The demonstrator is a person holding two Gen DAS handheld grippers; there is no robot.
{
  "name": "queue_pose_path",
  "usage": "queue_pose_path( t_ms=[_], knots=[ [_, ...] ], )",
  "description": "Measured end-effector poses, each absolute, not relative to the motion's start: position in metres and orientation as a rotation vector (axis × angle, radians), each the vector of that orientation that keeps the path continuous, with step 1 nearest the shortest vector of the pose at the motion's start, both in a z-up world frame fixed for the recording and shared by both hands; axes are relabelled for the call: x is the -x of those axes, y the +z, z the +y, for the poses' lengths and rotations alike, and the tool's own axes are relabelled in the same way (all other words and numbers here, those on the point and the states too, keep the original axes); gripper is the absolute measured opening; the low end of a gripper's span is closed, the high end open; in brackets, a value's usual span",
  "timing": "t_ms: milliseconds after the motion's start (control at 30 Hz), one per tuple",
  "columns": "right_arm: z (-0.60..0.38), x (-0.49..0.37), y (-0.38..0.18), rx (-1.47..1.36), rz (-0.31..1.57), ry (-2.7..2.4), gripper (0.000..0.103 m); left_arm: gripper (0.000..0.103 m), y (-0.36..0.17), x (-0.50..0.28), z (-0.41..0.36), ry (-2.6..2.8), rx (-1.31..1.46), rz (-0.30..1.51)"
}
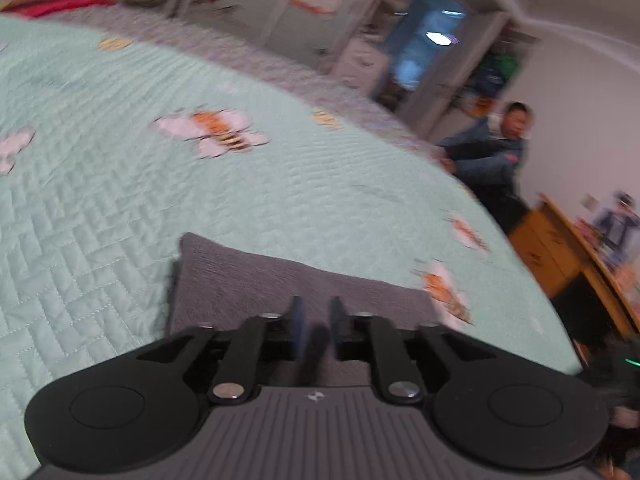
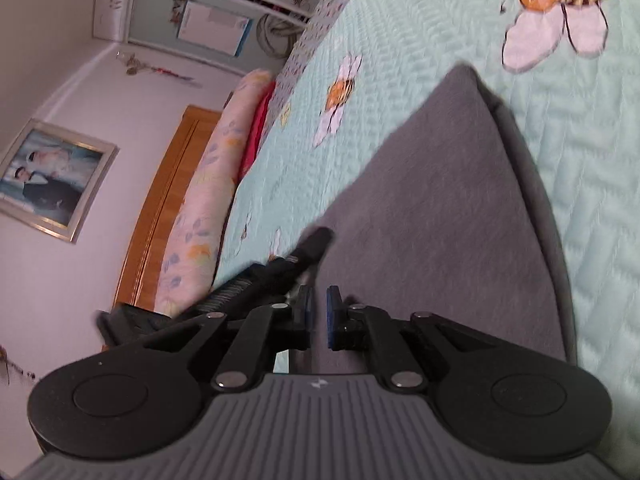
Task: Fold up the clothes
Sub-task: 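Grasp the folded grey sweater edge with both grippers side by side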
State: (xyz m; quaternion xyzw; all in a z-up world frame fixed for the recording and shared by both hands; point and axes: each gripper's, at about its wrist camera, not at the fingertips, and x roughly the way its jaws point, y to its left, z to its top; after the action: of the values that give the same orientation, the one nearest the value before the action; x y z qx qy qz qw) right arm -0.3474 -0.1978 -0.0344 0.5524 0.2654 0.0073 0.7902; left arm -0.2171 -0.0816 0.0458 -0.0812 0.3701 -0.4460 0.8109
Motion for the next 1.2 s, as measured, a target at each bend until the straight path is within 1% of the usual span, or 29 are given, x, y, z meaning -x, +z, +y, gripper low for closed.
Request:
queue_pose_path(
  t_ms=[33,100,133,200,233,300,367,400,433,467,500,533,567,600,700,733,767,800,833,867,900,967,1067,1100,1133,1167,1200],
  knots=[
    [-0.196,0.349,-0.035,-1.191,0.573,0.022,0.000,0.029,0.046,0.224,-0.077,-0.991,0.144,0.797],
    [-0.192,0.354,-0.037,-1.196,0.576,0.036,0.000,0.027,0.030,0.236,-0.074,-1.016,0.029,0.840],
    [-0.190,0.356,-0.038,-1.198,0.577,0.043,0.000,0.029,0.023,0.240,-0.070,-1.019,0.012,0.826],
    [-0.187,0.356,-0.032,-1.186,0.584,0.034,0.000,0.028,0.018,0.239,-0.058,-1.016,0.079,0.829],
    [-0.185,0.356,-0.028,-1.179,0.588,0.029,0.000,0.025,0.019,0.236,-0.056,-1.008,0.108,0.847],
    [-0.182,0.356,-0.022,-1.166,0.596,0.019,0.000,0.024,0.026,0.236,-0.051,-1.005,0.111,0.858],
    [-0.179,0.364,-0.016,-1.156,0.587,0.020,0.004,0.026,0.034,0.245,-0.042,-1.016,0.071,0.834],
    [-0.178,0.373,-0.014,-1.153,0.571,0.027,0.009,0.028,0.035,0.251,-0.036,-1.023,0.044,0.815],
    [-0.177,0.382,-0.011,-1.150,0.556,0.035,0.018,0.031,0.031,0.254,-0.031,-1.020,0.018,0.804],
    [-0.178,0.394,-0.014,-1.160,0.537,0.044,0.023,0.031,0.026,0.258,-0.026,-1.017,-0.007,0.793],
    [-0.180,0.406,-0.018,-1.173,0.518,0.053,0.025,0.032,0.022,0.260,-0.021,-1.016,-0.025,0.782],
    [-0.180,0.413,-0.024,-1.175,0.514,0.045,0.022,0.033,0.015,0.258,-0.017,-1.022,-0.006,0.774],
    [-0.181,0.417,-0.030,-1.171,0.518,0.029,0.016,0.033,0.009,0.257,-0.013,-1.028,0.011,0.765],
    [-0.181,0.419,-0.035,-1.168,0.526,0.010,0.000,0.033,0.008,0.257,-0.011,-1.031,0.020,0.757],
    [-0.182,0.425,-0.034,-1.145,0.536,-0.016,0.000,0.032,0.017,0.258,-0.013,-1.023,-0.013,0.760],
    [-0.181,0.426,-0.029,-1.125,0.544,-0.017,0.000,0.031,0.021,0.257,-0.010,-1.019,-0.005,0.779],
    [-0.180,0.427,-0.024,-1.106,0.551,-0.019,0.003,0.031,0.025,0.257,-0.004,-1.017,0.016,0.795],
    [-0.178,0.431,-0.019,-1.103,0.537,-0.006,0.011,0.031,0.028,0.257,0.001,-1.019,0.034,0.808],
    [-0.177,0.436,-0.014,-1.103,0.520,0.008,0.028,0.033,0.031,0.263,0.008,-1.038,0.038,0.805],
    [-0.176,0.441,-0.010,-1.102,0.502,0.022,0.035,0.034,0.034,0.268,0.014,-1.057,0.042,0.802],
    [-0.173,0.447,-0.007,-1.102,0.488,0.044,0.039,0.035,0.036,0.273,0.020,-1.074,0.040,0.801],
    [-0.169,0.460,-0.009,-1.089,0.495,0.062,0.039,0.035,0.030,0.287,0.025,-1.088,-0.015,0.803],
    [-0.168,0.473,-0.024,-1.117,0.497,0.046,0.035,0.036,0.016,0.300,0.027,-1.067,-0.065,0.755],
    [-0.169,0.474,-0.029,-1.130,0.496,0.034,0.027,0.036,0.015,0.299,0.027,-1.060,-0.055,0.754],
    [-0.171,0.474,-0.035,-1.143,0.494,0.020,0.013,0.036,0.015,0.299,0.026,-1.054,-0.049,0.752],
    [-0.170,0.474,-0.037,-1.120,0.509,0.000,0.003,0.036,0.016,0.300,0.025,-1.056,-0.066,0.742],
    [-0.171,0.474,-0.039,-1.104,0.523,-0.017,0.000,0.036,0.017,0.301,0.024,-1.058,-0.080,0.734]
  ],
)
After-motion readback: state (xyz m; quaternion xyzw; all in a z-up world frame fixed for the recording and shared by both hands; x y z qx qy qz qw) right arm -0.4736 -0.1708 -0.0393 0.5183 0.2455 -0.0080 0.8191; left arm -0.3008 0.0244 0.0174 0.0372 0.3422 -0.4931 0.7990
